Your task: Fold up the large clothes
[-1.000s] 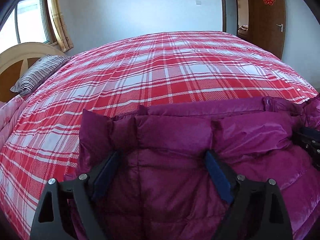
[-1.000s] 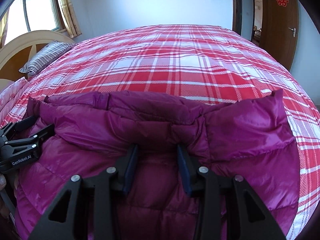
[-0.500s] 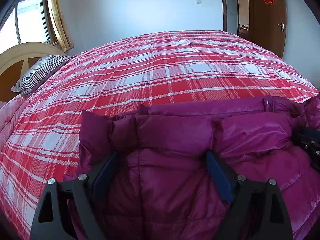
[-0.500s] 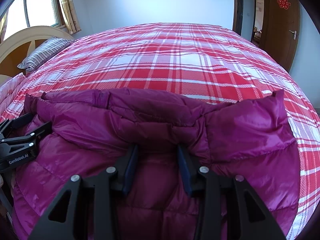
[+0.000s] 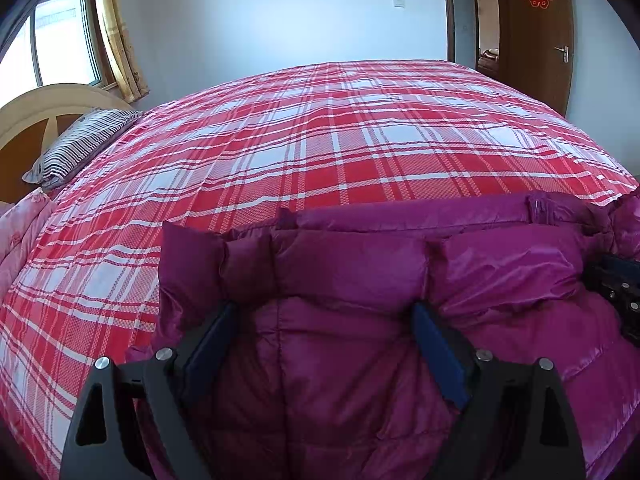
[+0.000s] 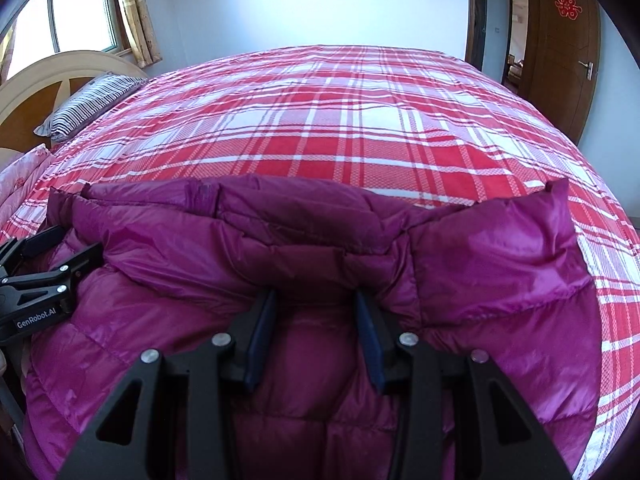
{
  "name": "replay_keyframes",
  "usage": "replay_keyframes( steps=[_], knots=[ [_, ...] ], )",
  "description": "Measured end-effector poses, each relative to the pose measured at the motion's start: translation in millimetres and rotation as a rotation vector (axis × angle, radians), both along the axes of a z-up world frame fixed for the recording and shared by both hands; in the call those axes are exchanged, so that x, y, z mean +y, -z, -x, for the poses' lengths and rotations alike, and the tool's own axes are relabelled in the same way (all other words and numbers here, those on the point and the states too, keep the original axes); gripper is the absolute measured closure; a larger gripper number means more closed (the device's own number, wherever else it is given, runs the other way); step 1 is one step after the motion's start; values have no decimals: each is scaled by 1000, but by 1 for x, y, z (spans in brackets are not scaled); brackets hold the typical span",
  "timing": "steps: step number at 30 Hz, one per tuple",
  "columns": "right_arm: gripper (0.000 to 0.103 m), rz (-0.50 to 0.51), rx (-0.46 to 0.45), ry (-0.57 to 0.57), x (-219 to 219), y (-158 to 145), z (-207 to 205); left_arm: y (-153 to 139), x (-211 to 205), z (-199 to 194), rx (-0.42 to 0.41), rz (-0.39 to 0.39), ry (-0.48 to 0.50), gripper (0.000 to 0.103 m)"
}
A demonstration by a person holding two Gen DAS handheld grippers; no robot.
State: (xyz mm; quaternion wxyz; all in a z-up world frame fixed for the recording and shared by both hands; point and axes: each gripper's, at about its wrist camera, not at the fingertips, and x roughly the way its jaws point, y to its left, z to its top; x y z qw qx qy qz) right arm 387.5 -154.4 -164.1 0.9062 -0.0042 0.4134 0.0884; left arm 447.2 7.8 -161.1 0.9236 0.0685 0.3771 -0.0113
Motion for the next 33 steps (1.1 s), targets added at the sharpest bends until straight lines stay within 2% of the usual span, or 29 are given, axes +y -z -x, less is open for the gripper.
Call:
replay_keyframes(
  steps=[12, 16, 21, 23, 26, 29, 33],
  knots=[
    [59, 35, -5, 4, 5, 1, 0, -5, -7, 2, 12, -64, -12, 12],
    [59, 42, -5, 5, 7, 1, 1, -23, -9, 11, -7, -23, 0, 12],
    [59, 37, -5, 6, 6, 2, 0, -46, -35, 25, -54, 6, 90, 12],
    [59, 36, -5, 6, 6, 2, 0, -43, -46, 26, -50, -9, 124, 12],
    [58, 34, -5, 6, 5, 2, 0, -18, -56, 18, 6, -90, 125, 12],
    [58, 30, -6, 8, 5, 1, 0, -6, -47, 8, 48, -22, 112, 11],
    [58, 32, -6, 9, 5, 0, 0, 2, -49, 6, 49, -37, 97, 7]
  ],
)
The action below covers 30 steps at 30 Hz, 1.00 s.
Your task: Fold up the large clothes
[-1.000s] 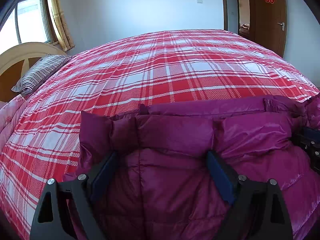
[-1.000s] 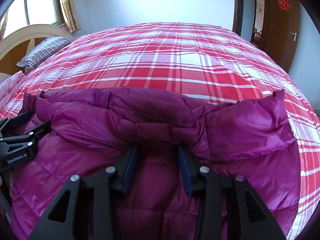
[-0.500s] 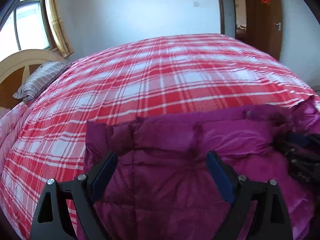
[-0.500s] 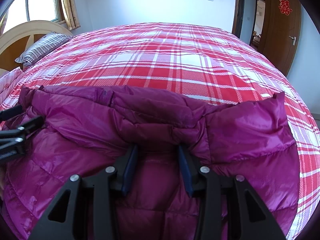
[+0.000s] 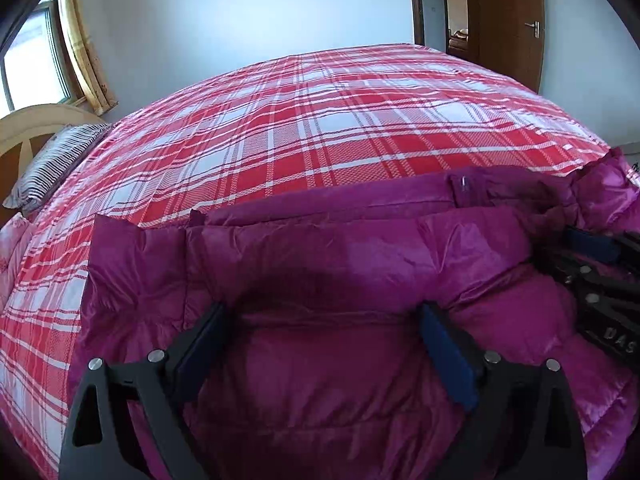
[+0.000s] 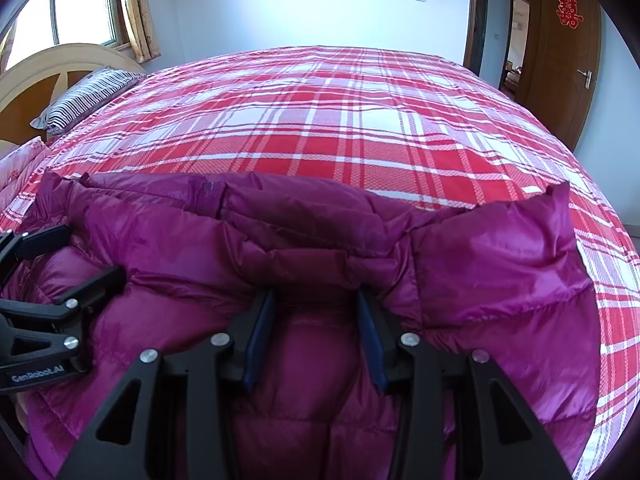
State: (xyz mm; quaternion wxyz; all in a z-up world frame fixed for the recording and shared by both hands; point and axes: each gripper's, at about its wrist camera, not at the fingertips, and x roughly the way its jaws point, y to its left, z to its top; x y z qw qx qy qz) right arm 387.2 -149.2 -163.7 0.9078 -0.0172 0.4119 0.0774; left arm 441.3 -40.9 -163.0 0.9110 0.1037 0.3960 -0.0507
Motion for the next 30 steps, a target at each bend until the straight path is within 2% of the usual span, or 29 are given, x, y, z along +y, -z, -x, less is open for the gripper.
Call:
replay_keyframes(
  steps=[2, 5, 7, 9, 11, 13, 16, 21, 23, 25, 27, 29, 30],
  knots=[
    [57, -19, -10, -2, -3, -5, 3, 2, -2, 2, -8, -11, -1, 6],
    [55, -123, -72, -6, -16, -25, 18, 3, 0, 3, -12, -1, -2, 6],
    [45, -160, -131, 21, -27, -41, 27, 3, 2, 1, -9, 11, -2, 6],
    [40, -155, -160, 59, -39, -50, 28, 3, 3, 1, -8, 15, -2, 6],
    [40, -140, -121, 115, -55, -44, 18, 3, 2, 1, -9, 15, -3, 6],
    [40, -169, -62, 180, -74, -26, 7, 3, 2, 1, -9, 16, -2, 6],
    [42, -217, -22, 196, -82, -12, -2, 3, 2, 1, -8, 18, -3, 6],
    [39, -171, 14, 186, -73, -4, -14, -5, 10, 2, -4, 56, -4, 6],
    [38, -152, 14, 185, -71, -3, -15, -17, 20, 8, -47, 66, -10, 6],
    [38, -143, 13, 184, -70, -2, -15, -31, 32, 17, -145, 10, -51, 6],
    [37, -141, 12, 184, -70, -1, -14, -34, 47, 17, -190, -38, -84, 6],
    [36, -132, 11, 181, -69, 0, -14, -24, 58, 5, -132, -60, -108, 6],
    [36, -130, 11, 180, -68, 0, -13, -16, 66, -2, -97, -45, -129, 6]
  ],
)
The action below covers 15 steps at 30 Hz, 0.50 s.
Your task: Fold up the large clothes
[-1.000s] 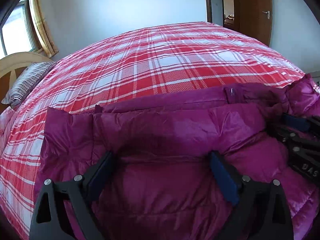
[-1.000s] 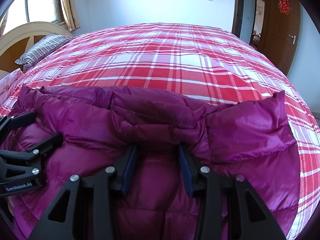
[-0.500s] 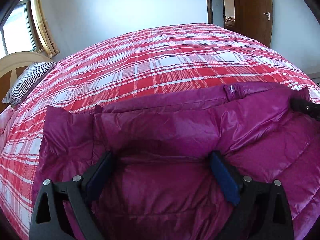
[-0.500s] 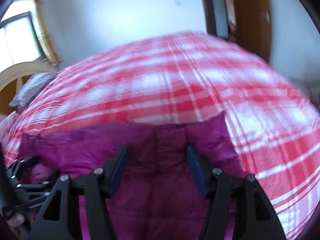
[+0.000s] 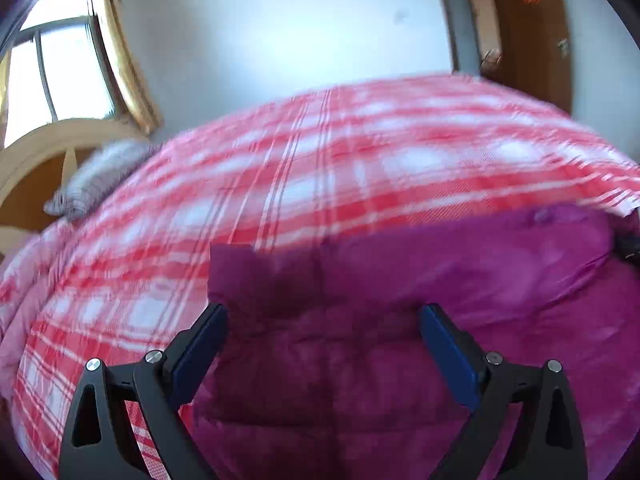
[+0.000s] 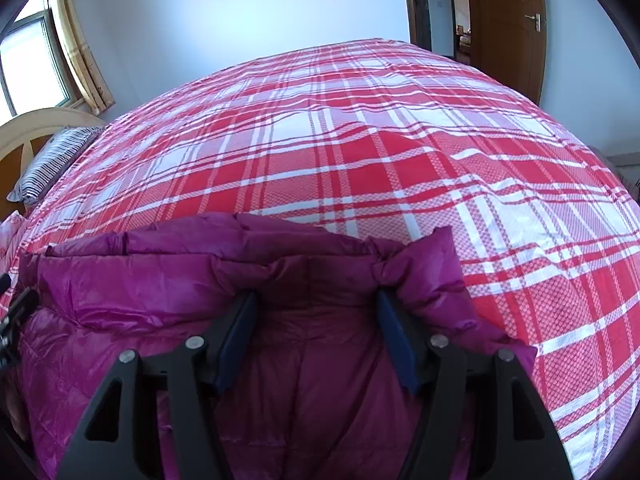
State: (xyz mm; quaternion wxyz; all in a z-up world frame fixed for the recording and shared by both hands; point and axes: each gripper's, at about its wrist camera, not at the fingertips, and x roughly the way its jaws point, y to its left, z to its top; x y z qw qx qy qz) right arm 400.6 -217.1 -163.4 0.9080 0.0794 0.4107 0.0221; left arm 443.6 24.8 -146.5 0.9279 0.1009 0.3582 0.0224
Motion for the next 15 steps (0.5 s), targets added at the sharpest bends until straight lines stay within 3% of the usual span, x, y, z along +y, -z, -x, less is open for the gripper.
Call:
replay_keyframes(
  steps=[3, 5, 12, 15],
  knots=[
    [35, 11, 0, 0, 1, 0, 0, 13, 19, -14, 70, 131, -21, 3],
    [35, 11, 1, 1, 1, 0, 0, 17, 22, -17, 85, 149, -31, 1],
    [35, 94, 18, 15, 12, -10, 4, 22, 20, -18, 80, 140, -35, 1],
    [35, 103, -67, 34, 31, -40, 29, 22, 19, -18, 74, 131, -37, 1]
  ],
)
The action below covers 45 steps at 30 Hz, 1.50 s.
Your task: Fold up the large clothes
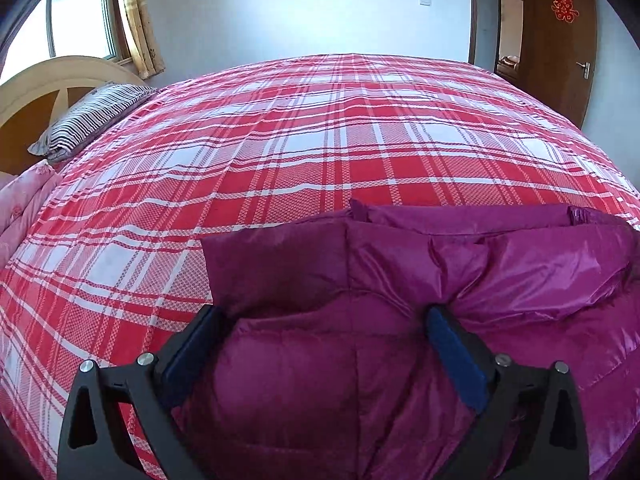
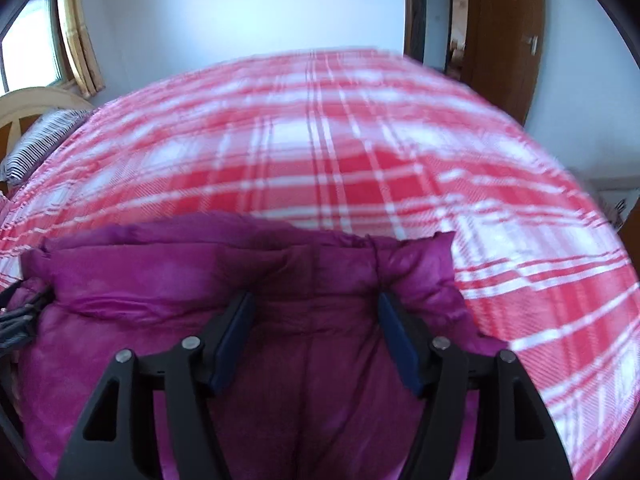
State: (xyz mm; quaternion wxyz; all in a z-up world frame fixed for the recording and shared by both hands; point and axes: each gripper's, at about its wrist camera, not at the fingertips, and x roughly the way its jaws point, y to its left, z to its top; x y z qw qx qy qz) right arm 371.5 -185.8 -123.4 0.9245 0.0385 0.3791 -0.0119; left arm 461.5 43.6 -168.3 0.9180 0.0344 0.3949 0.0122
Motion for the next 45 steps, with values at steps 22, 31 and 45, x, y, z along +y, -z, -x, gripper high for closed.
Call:
replay_keyframes(
  steps=[22, 31, 45],
  knots=[
    [28, -92, 60, -197, 94, 37, 5, 0, 4, -1, 15, 27, -4, 1],
    [25, -103, 59, -210, 93, 41, 5, -31, 36, 47, -3, 138, 37, 1],
    [24, -89, 58, -216, 97, 40, 5, -3, 111, 140, 21, 419, 39, 3]
  ],
)
